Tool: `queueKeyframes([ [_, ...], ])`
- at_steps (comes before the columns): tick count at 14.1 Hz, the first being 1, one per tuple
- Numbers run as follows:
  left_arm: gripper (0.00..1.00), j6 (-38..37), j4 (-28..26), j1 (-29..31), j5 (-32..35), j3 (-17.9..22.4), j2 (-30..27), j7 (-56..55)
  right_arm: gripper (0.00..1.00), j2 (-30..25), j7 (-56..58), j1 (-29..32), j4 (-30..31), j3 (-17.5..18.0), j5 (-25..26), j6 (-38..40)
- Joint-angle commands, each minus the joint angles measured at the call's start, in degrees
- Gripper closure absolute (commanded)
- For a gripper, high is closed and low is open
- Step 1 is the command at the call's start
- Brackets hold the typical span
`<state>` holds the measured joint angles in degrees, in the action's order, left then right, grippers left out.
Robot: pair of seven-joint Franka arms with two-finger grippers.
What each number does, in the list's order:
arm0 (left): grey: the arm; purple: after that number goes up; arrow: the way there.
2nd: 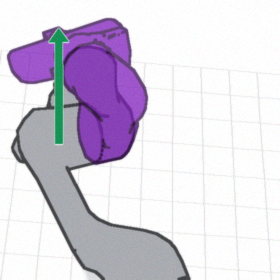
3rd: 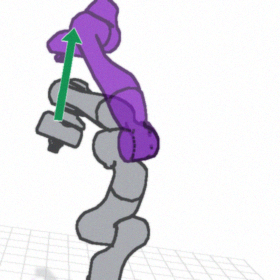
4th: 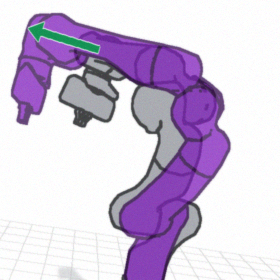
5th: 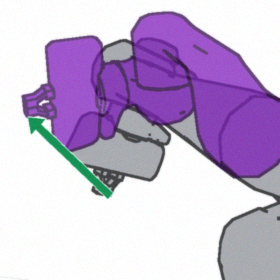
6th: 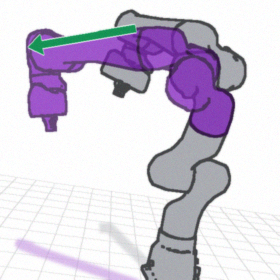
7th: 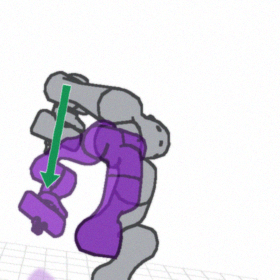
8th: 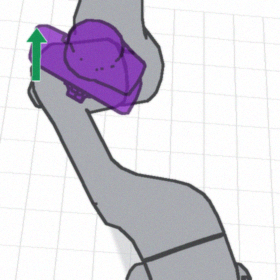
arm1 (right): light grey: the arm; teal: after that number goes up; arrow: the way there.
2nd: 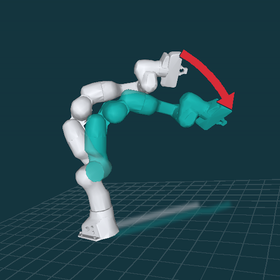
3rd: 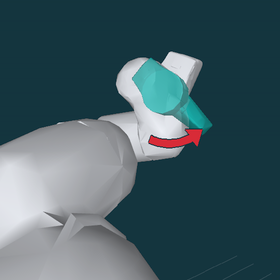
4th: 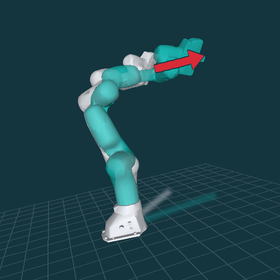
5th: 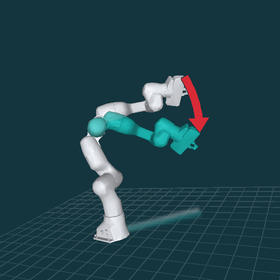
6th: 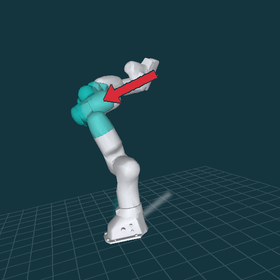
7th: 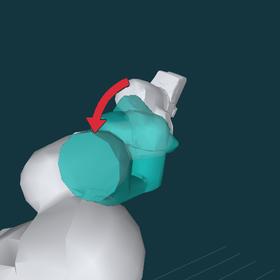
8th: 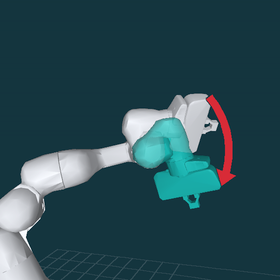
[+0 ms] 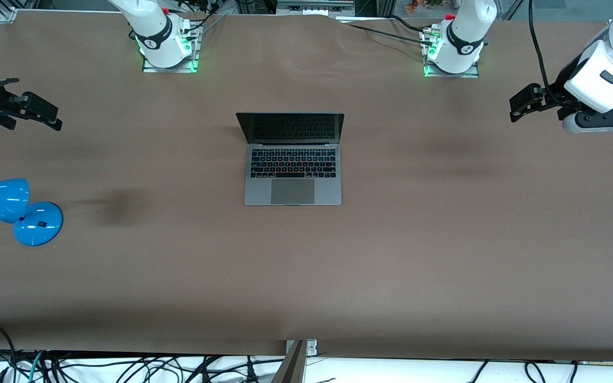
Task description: Close laptop with both arms from behind
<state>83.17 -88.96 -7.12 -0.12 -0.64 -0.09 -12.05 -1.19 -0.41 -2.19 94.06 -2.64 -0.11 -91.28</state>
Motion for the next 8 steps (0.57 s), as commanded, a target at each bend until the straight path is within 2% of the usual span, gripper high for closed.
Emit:
queueKeyframes([
  [1, 0.00, -0.9, 0.7, 0.3, 0.7, -0.1, 0.4, 1.2, 0.00, -0.3, -0.4, 0.1, 0.0, 0.1, 0.6, 0.4],
  [8, 0.00, -1.3, 0.3, 0.5, 0.3, -0.2, 0.3, 1.1, 0.00, -0.3, -0.3, 0.1, 0.0, 0.1, 0.6, 0.5],
])
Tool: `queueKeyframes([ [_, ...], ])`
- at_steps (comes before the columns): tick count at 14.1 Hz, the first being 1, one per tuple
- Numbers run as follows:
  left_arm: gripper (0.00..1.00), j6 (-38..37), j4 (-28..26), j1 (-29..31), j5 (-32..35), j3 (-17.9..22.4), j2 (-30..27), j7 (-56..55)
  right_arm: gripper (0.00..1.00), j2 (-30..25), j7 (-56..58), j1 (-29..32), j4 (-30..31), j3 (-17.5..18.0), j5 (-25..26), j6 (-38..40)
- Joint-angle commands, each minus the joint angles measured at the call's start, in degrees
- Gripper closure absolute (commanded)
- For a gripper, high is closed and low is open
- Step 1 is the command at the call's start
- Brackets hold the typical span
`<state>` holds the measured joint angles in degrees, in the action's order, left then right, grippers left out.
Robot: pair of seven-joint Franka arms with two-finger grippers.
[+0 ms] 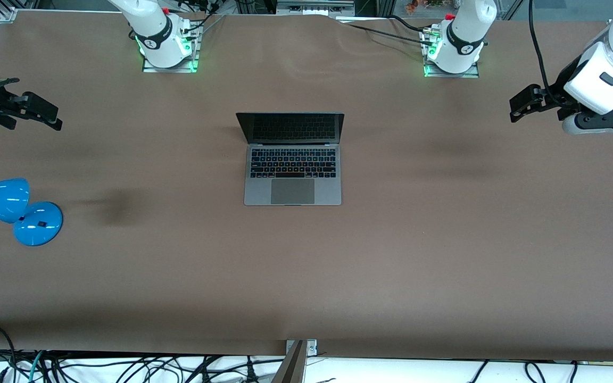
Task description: Close laptop with both arms from behind
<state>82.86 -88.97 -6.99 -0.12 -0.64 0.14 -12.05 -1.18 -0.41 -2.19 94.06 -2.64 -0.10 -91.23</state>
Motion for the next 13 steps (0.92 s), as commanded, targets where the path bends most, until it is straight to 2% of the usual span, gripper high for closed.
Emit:
queueKeyframes([
  [1, 0.00, -1.1, 0.3, 0.4, 0.2, -0.3, 0.0, 0.8, 0.00, -0.3, -0.3, 0.1, 0.0, 0.1, 0.6, 0.4],
  [8, 0.00, -1.6, -1.2, 0.6, -1.5, -6.5, -0.4, -0.3, 0.00, -0.3, -0.3, 0.1, 0.0, 0.1, 0.6, 0.4],
  [13, 0.00, -2.4, -1.5, 0.6, -3.3, -13.2, -0.7, -9.4, 0.00, -0.3, -0.4, 0.1, 0.0, 0.1, 0.5, 0.4],
])
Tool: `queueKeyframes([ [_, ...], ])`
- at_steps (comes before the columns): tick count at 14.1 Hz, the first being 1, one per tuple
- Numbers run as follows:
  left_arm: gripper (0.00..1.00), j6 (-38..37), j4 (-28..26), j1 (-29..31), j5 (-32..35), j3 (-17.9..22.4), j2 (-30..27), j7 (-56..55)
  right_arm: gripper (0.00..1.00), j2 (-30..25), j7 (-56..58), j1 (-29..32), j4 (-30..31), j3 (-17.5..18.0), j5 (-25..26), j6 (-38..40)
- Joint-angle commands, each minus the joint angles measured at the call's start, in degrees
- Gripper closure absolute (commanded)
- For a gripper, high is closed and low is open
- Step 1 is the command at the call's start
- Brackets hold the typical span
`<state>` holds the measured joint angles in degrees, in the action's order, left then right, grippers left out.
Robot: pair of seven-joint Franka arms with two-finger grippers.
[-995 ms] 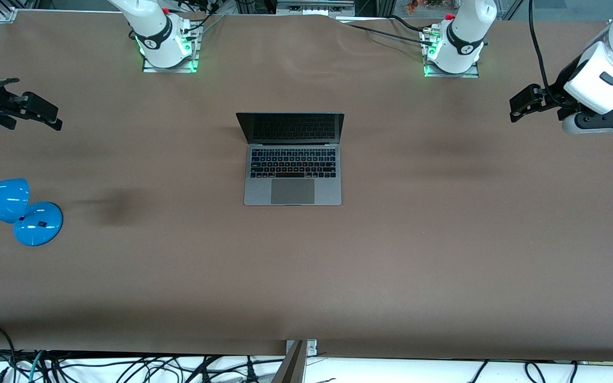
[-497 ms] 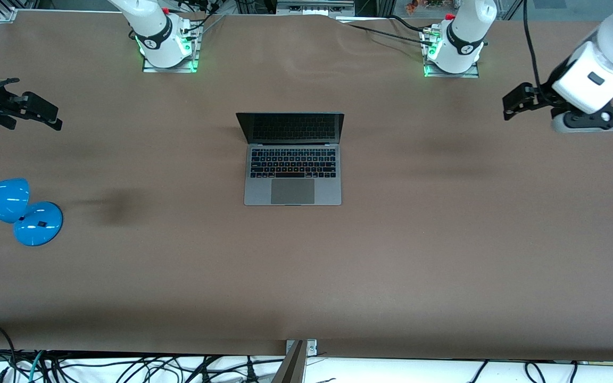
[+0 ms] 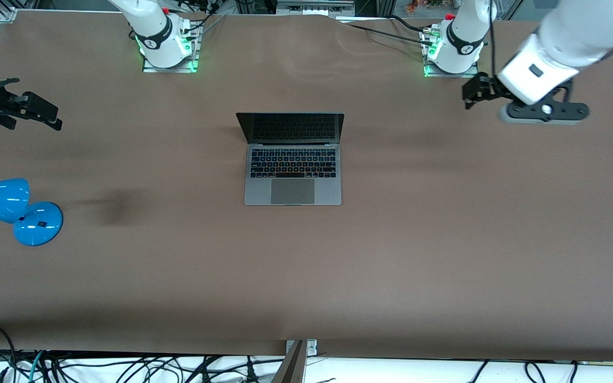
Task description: Close laptop with both arms from behind
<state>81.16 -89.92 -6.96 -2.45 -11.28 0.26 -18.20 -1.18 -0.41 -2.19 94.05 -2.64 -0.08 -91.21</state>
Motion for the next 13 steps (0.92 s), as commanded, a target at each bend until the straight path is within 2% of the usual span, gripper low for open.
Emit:
queueKeyframes([
  [1, 0.00, -0.6, -1.1, 0.5, -1.2, -4.6, -0.8, -5.1, 0.00, -0.3, -0.4, 0.0, 0.0, 0.1, 0.6, 0.4],
  [2, 0.00, -0.6, -1.2, 0.5, -1.9, -6.5, -0.7, -7.8, 0.00, -0.3, -0.4, 0.0, 0.0, 0.1, 0.6, 0.4],
  [6, 0.00, 0.0, -1.5, 0.5, -7.3, -9.3, -0.7, -14.7, 0.00, -0.3, -0.4, 0.0, 0.0, 0.3, 0.5, 0.4],
  [11, 0.00, 1.9, -2.4, 0.5, -7.6, -14.8, -0.6, -20.2, 0.00, -0.3, -0.4, -0.1, 0.1, 0.4, 0.5, 0.6],
  [13, 0.00, 4.2, -3.5, 0.5, -7.6, -18.5, -0.4, -24.2, 0.00, -0.3, -0.5, -0.2, 0.2, 0.7, 0.5, 0.7],
])
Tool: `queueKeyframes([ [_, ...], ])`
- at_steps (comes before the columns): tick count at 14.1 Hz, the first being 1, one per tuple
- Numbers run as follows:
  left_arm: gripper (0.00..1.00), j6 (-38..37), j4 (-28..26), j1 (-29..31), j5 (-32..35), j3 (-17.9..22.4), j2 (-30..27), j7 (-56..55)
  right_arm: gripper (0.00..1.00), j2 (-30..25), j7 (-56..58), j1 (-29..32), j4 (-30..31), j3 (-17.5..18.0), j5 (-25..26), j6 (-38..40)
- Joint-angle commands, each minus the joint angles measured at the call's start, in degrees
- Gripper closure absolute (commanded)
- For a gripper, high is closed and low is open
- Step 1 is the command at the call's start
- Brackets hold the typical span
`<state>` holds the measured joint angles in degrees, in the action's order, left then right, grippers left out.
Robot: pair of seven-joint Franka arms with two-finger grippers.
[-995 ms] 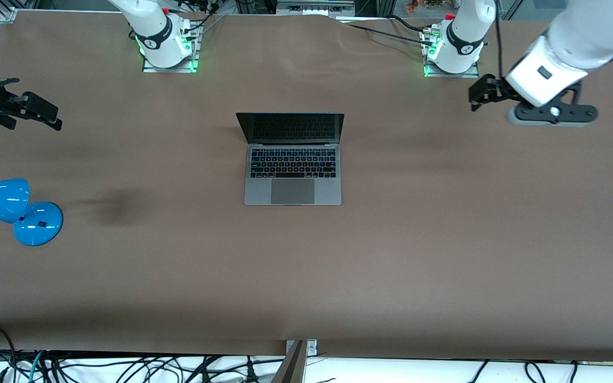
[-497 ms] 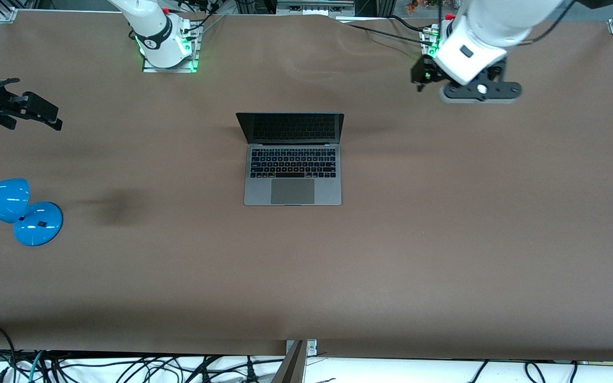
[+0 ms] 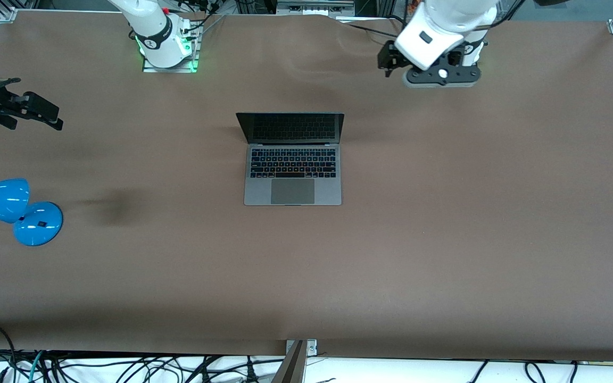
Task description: Close laptop with both arms from behind
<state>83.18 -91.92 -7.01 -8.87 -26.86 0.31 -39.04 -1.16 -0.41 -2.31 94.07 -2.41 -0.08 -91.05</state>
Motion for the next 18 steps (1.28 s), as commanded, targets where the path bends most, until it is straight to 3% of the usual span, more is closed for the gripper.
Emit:
queueKeyframes([
  [1, 0.00, 3.0, -1.8, 0.6, -1.2, -4.1, -0.2, -5.2, 0.00, -0.4, -0.5, -0.1, 0.2, 0.5, 0.5, 0.5],
  [6, 0.00, 4.3, -5.1, 0.3, -9.0, -7.0, 2.4, -9.5, 0.00, 1.3, 0.6, -3.9, 0.5, 0.6, 0.7, 2.3],
  [10, 0.00, 4.2, -5.1, 0.2, -12.3, -10.5, 9.8, -11.5, 0.00, 4.7, 0.5, -7.2, 0.3, 0.7, 0.2, 10.6],
  [13, 0.01, 5.5, -4.9, 0.1, -12.2, -12.1, 14.4, -11.4, 0.00, 4.1, -0.9, -10.5, 3.8, 2.5, -0.2, 11.3],
  [16, 0.12, 8.6, -5.2, -0.5, -11.7, -13.0, 17.9, -11.2, 0.00, 2.2, -10.2, -10.5, 8.8, 8.9, -1.5, 6.8],
  [18, 0.31, 9.7, -5.2, -0.5, -11.5, -13.3, 19.3, -11.4, 0.00, -1.5, -15.0, -10.5, 16.3, 12.5, -1.9, 0.9],
])
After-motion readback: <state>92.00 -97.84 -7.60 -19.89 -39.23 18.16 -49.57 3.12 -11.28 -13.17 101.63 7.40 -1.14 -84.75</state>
